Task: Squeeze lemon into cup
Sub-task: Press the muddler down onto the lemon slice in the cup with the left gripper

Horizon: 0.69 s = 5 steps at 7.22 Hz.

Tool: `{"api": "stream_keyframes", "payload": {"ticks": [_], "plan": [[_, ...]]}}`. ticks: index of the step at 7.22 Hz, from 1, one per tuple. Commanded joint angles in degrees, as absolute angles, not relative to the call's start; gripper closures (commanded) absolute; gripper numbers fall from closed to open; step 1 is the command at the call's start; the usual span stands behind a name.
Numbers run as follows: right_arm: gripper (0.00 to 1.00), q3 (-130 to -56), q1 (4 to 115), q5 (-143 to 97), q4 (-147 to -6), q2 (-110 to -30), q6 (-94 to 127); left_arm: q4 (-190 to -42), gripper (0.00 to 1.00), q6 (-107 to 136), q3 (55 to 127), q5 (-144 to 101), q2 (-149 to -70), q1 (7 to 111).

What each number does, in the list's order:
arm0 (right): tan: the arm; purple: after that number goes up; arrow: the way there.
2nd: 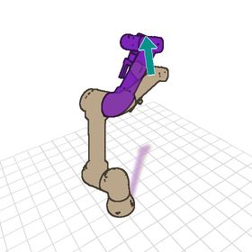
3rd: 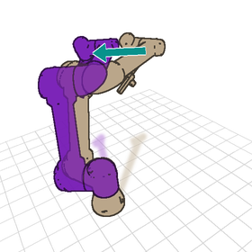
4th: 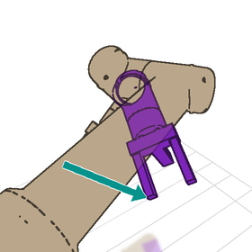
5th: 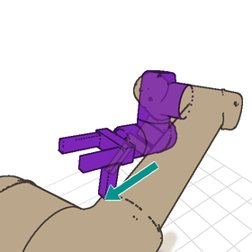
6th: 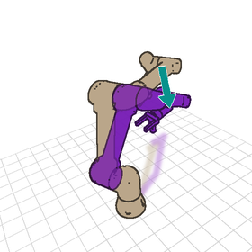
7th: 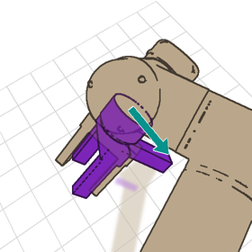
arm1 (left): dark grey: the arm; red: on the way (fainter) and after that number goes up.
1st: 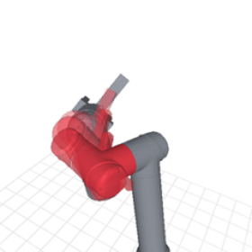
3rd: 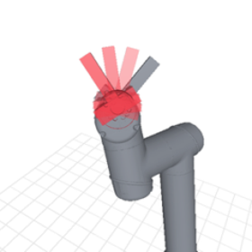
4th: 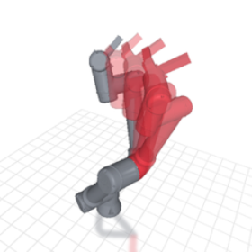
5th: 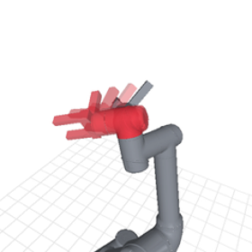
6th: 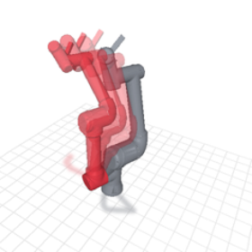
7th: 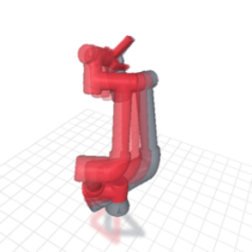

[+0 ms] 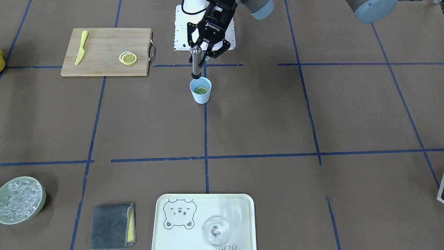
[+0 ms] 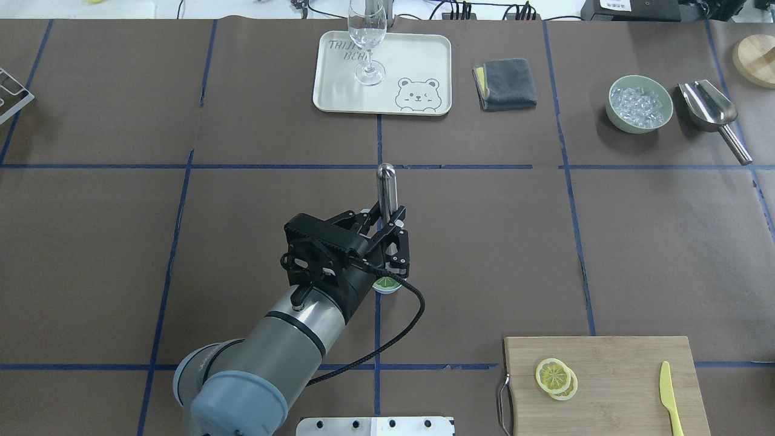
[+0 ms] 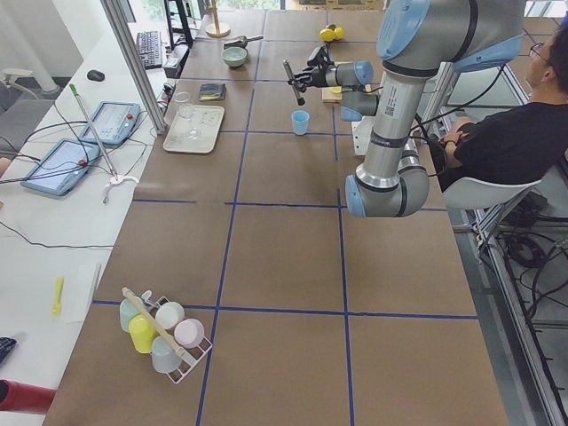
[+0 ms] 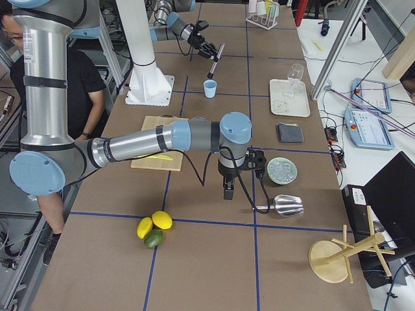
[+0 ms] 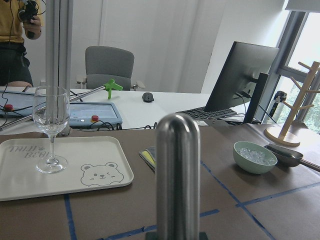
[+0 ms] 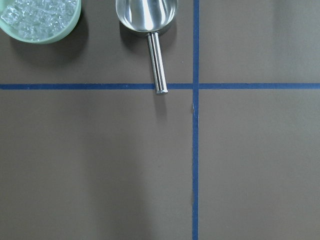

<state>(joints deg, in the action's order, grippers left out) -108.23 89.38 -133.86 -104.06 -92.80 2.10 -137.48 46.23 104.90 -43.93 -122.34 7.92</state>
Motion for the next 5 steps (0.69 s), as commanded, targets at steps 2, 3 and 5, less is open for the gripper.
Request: {"api": "stream_keyframes", "payload": {"ticks": [2,3,5], "plan": [[0.0,-108.19,89.38,-133.86,-104.06,-92.72,2.11,-137.99,1.0,46.41,101.26,-44.12,-122.25,9.31],[0.0,-108.19,89.38,-133.86,-104.06,-92.72,2.11,-138.08,1.0,46.49,100.73,-44.21,-122.26,9.32],[0.0,-108.11,89.38,-133.86,-104.15,-92.72,2.02,-137.99,1.0,46.49,100.11,-44.21,-122.78,9.14]]}}
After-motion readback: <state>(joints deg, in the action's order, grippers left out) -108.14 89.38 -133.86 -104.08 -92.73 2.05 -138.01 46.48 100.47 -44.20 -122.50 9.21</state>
